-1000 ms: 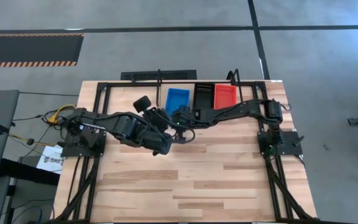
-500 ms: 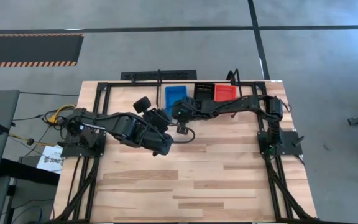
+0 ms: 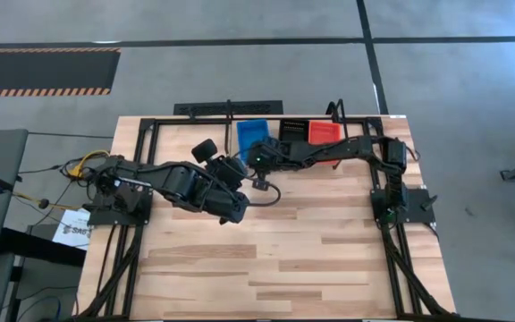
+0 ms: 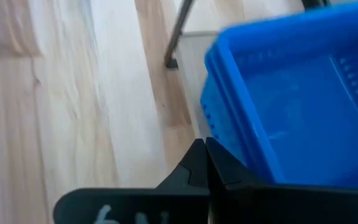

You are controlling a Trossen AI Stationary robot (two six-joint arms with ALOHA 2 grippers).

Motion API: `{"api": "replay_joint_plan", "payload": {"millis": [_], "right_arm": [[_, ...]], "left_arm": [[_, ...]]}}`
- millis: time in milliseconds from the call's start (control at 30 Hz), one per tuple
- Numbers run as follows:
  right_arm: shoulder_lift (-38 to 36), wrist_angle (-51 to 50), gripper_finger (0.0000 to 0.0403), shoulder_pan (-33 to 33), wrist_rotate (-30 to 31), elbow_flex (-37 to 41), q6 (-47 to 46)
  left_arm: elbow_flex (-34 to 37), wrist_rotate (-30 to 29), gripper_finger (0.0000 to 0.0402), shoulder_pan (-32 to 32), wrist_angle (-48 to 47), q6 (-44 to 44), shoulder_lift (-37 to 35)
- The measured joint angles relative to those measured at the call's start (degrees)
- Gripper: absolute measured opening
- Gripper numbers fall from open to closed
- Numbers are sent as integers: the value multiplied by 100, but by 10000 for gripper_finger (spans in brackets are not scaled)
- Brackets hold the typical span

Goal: Stack baskets on shelf by color
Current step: Stack the blue bin on top of the blue bin on the shelf

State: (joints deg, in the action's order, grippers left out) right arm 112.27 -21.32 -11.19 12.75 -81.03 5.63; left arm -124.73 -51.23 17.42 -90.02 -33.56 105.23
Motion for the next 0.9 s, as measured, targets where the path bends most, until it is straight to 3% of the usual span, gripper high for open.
{"api": "replay_joint_plan", "payload": {"millis": [900], "right_arm": [[-71, 1370, 1, 55, -24, 6, 56]], "left_arm": [[0, 1, 89, 3, 0, -173, 0]]}}
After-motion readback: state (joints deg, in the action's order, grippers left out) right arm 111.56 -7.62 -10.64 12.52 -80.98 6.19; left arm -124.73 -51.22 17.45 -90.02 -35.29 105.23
